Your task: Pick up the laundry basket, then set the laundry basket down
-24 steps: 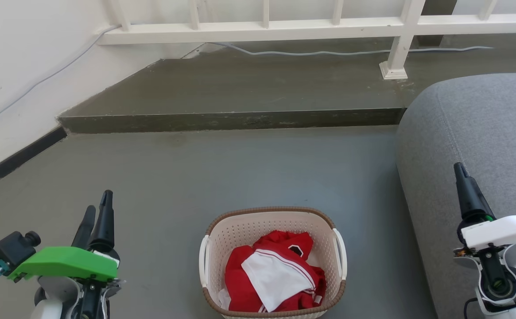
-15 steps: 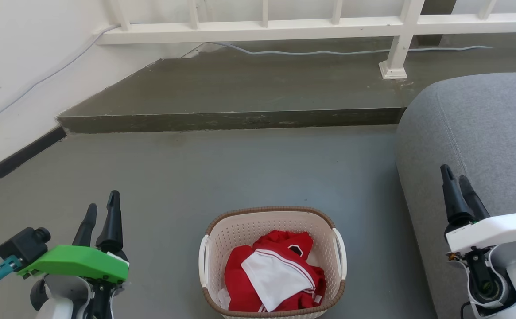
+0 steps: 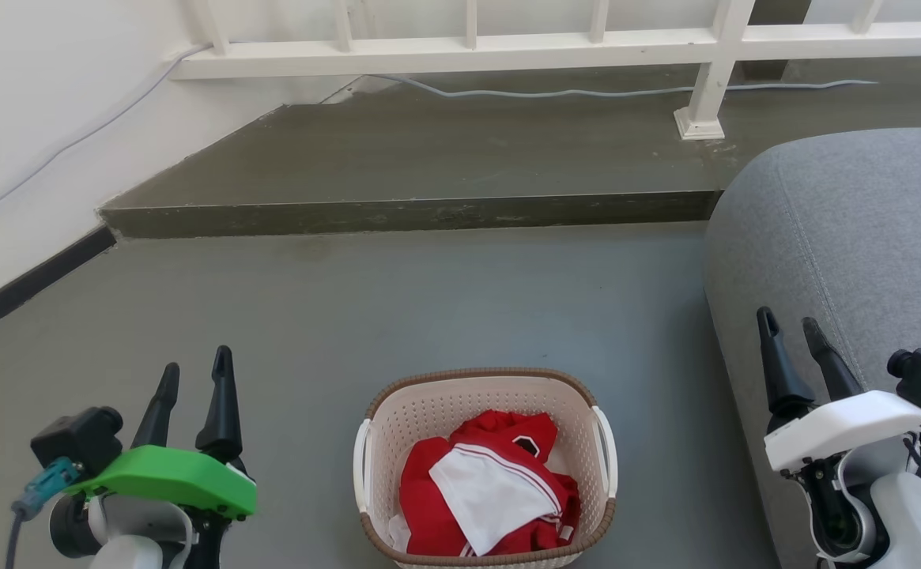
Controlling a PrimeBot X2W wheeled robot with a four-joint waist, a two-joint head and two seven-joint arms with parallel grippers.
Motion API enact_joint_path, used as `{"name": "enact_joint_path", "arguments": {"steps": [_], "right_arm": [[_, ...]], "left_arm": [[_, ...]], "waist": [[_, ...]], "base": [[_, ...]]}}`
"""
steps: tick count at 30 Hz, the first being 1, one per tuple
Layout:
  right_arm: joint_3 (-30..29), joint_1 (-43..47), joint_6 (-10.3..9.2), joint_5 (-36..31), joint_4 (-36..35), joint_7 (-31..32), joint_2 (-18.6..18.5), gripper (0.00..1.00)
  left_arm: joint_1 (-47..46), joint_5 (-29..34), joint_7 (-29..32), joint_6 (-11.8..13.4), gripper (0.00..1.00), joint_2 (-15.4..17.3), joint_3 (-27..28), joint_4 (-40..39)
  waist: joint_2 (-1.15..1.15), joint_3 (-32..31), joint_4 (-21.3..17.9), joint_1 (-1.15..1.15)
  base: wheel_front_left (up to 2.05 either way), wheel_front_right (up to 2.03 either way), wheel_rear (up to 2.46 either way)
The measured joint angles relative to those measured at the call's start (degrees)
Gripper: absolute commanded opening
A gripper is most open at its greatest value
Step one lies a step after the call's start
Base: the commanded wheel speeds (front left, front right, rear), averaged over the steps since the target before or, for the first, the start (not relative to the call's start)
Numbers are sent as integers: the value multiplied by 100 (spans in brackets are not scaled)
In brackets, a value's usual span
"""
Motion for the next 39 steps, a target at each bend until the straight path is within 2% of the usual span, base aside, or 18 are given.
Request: {"name": "enact_joint_path", "arguments": {"steps": [11,32,39], "right_arm": [[210,87,-178,-893,63,-175,-21,100],[443,108,-404,-2401,103,-576,-63,100],[405,127,-450,-2517,113,-627,-16,100]], "left_arm": [[17,960,-191,144,100,-4,-279,-13],[254,2291,-577,400,100,-12,-437,111],[254,2491,-619,450,100,-13,-461,125]], "waist": [[0,15,-12,0],[0,12,-36,0],[0,33,-44,0]], "base": [[0,0,0],[0,0,0],[0,0,0]]}}
